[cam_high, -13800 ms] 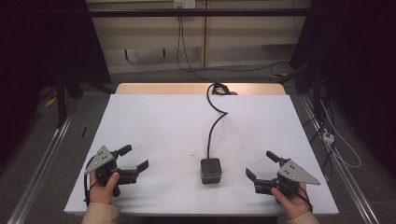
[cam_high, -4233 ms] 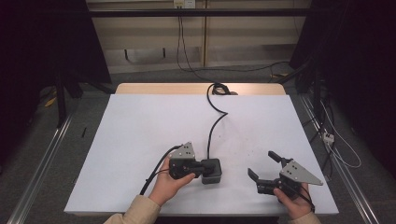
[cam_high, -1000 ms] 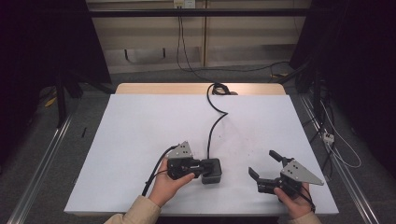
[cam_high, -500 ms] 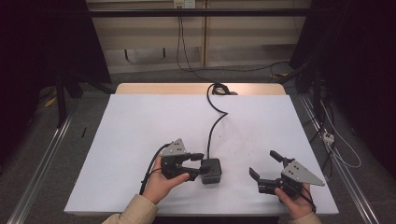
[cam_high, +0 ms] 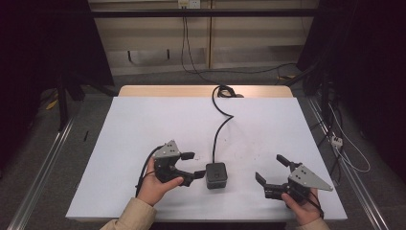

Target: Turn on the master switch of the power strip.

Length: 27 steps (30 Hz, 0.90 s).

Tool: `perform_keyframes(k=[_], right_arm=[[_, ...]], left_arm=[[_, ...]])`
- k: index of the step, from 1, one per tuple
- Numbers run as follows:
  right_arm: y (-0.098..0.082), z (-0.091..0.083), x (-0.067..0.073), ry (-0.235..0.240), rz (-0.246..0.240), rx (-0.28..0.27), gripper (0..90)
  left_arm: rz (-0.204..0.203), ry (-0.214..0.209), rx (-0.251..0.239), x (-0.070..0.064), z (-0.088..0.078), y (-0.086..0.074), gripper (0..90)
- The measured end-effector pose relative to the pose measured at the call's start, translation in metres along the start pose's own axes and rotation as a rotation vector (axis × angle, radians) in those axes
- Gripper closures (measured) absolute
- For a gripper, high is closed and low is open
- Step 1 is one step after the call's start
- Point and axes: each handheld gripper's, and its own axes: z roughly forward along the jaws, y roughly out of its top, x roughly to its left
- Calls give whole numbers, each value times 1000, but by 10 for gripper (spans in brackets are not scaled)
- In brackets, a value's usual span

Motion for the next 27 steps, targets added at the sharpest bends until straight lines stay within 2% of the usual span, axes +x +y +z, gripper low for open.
perform_keyframes(k=[9,27], right_arm=[[0,0,0,-1,2,0,35],[0,-1,0,-4,5,1,35]], left_arm=[[-29,45,-26,10,-19,-4,121],[-17,93,-20,22,-41,-15,97]])
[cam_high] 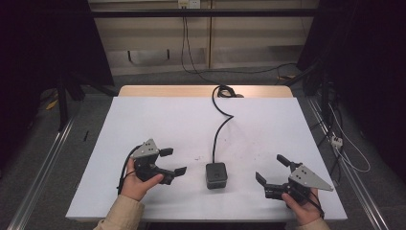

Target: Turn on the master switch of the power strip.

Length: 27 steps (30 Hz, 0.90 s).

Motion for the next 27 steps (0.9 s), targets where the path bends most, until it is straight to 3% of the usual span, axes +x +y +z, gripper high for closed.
perform_keyframes(k=[27], right_arm=[[0,0,0,-1,1,-1,35]], left_arm=[[-43,80,-31,23,-41,-19,92]])
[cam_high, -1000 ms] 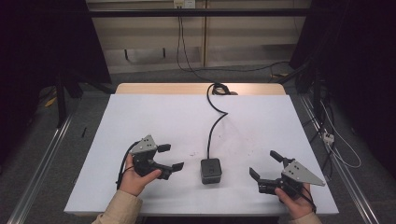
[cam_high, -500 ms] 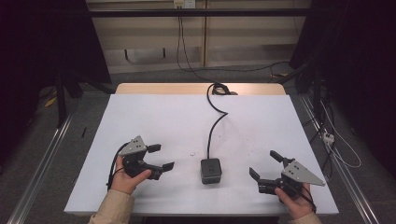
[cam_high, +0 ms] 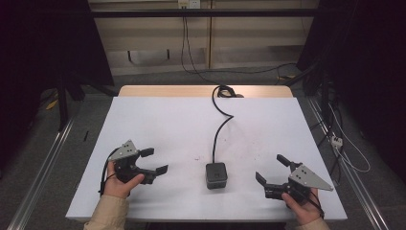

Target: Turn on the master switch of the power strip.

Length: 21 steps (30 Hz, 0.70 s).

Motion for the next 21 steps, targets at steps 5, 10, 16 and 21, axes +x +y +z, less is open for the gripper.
perform_keyframes(k=[5,10,16,21], right_arm=[[0,0,0,0,-1,2,35],[0,0,0,0,-1,3,35],[0,0,0,0,-2,3,35],[0,0,0,0,-1,3,35]], left_arm=[[-2,13,2,4,-6,-3,92],[-4,23,0,7,-11,-6,92],[0,30,8,9,-15,-9,92],[-8,33,5,11,-17,-12,91]])
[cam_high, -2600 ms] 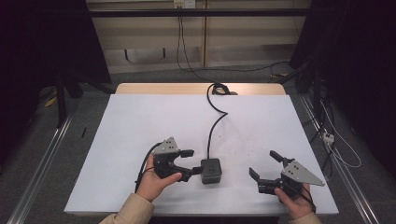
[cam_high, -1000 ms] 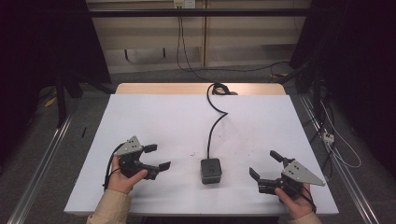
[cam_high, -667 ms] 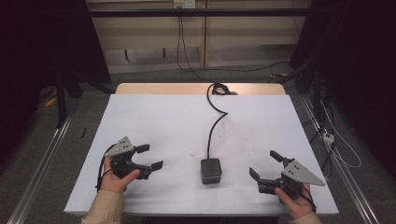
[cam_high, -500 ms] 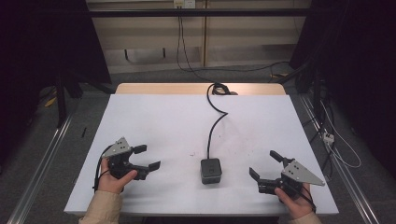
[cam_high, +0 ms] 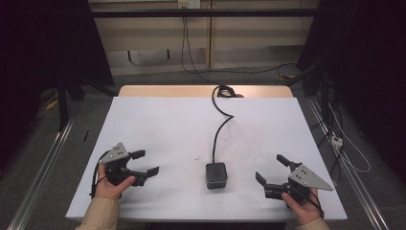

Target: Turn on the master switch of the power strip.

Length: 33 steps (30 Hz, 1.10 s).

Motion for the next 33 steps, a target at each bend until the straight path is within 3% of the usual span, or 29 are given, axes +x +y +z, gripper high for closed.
perform_keyframes(k=[33], right_arm=[[-1,1,0,9,1,1,35]], left_arm=[[-3,30,27,6,-11,-12,85]])
